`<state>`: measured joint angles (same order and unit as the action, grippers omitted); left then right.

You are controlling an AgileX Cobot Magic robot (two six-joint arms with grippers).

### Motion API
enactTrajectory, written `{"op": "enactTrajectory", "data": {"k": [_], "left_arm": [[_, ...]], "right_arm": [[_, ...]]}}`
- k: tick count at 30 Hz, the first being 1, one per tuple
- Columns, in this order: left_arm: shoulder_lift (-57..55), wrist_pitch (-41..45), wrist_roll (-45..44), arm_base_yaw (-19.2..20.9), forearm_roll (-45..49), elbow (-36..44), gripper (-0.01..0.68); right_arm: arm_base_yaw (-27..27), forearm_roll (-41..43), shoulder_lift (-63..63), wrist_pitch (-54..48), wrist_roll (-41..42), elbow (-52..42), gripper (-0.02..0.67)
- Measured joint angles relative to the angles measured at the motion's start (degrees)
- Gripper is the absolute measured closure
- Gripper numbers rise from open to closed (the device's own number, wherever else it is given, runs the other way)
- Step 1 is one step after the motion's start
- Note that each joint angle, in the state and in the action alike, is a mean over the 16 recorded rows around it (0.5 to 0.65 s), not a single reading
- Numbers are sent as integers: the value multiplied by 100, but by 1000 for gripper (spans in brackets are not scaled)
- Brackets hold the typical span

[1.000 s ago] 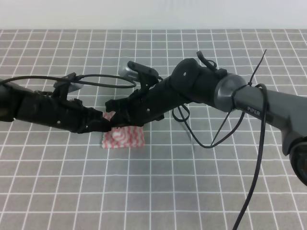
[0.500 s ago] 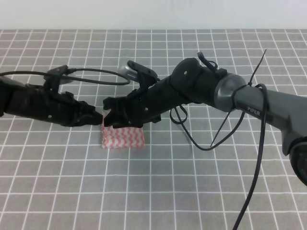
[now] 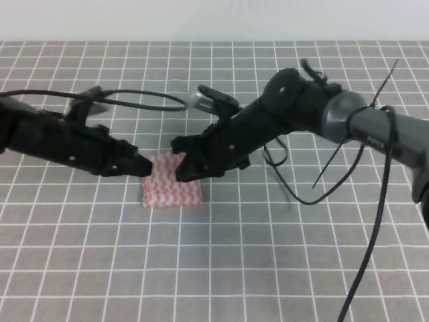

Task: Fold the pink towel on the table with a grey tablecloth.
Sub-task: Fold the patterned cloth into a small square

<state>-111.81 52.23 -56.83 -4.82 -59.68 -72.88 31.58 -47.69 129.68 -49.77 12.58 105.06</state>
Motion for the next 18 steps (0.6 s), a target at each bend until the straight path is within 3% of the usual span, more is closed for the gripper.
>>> {"op": "enactTrajectory", "data": {"k": [7,18], "left_arm": [[-9,-112,382,-442,591,0,675],[-9,-485,986,-696,1646,-22,674]], "right_arm": [[-156,121,5,-452,-2,2,650],[-178,359,137,-650,-18,6,663]]}}
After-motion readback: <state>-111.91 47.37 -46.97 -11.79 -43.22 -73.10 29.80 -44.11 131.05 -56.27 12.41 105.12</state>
